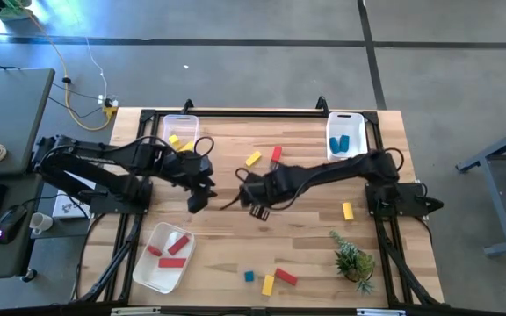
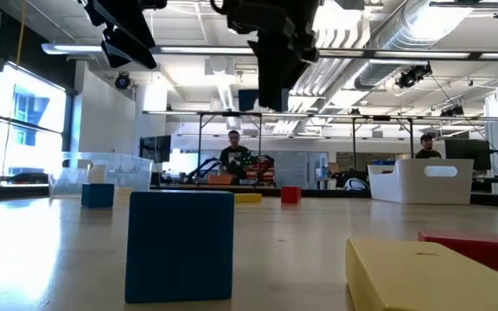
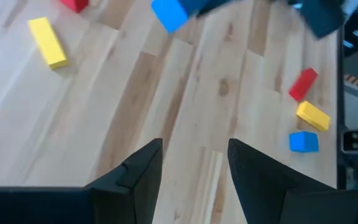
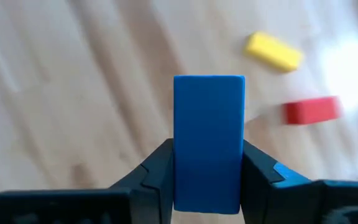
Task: Sort & place blocks by color
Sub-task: Put the blue block into the top white bin
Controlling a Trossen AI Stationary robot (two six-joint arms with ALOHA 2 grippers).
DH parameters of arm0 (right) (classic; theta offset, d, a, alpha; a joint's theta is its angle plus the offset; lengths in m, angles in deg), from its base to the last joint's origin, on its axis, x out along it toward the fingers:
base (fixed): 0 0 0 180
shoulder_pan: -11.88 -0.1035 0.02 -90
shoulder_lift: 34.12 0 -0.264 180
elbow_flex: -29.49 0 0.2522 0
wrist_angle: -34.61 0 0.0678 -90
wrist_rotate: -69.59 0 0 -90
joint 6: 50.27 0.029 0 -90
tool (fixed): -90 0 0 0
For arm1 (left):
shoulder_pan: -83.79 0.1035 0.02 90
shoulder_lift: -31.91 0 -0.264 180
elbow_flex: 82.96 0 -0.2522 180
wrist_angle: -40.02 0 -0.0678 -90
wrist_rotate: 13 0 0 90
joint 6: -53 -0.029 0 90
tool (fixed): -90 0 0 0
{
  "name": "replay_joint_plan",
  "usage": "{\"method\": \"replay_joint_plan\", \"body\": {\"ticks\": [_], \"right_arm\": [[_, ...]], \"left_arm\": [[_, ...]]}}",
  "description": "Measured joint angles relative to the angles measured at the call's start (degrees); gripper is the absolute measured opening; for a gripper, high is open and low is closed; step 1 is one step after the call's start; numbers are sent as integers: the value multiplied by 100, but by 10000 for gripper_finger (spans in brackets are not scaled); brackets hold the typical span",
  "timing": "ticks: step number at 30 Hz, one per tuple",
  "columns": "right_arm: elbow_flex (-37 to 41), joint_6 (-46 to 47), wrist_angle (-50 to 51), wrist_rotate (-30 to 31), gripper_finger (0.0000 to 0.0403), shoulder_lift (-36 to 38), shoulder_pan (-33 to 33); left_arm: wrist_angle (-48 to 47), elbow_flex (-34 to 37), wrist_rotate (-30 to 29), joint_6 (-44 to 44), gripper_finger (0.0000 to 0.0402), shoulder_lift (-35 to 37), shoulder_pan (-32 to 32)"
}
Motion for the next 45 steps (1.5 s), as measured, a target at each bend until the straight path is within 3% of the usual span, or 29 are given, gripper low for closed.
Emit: {"method": "replay_joint_plan", "body": {"ticks": [20,28,33,45], "right_arm": [[-2,-167,2322,1344,104,361,1002],[16,-271,2378,1539,104,404,1386],[1119,-265,1975,1448,104,1028,1591],[4149,211,120,1243,104,3739,2487]], "left_arm": [[61,0,1,-44,168,0,940],[61,0,1,-46,168,0,1071],[56,0,1,-104,168,0,1142],[67,0,-1,-245,168,0,1256]]}}
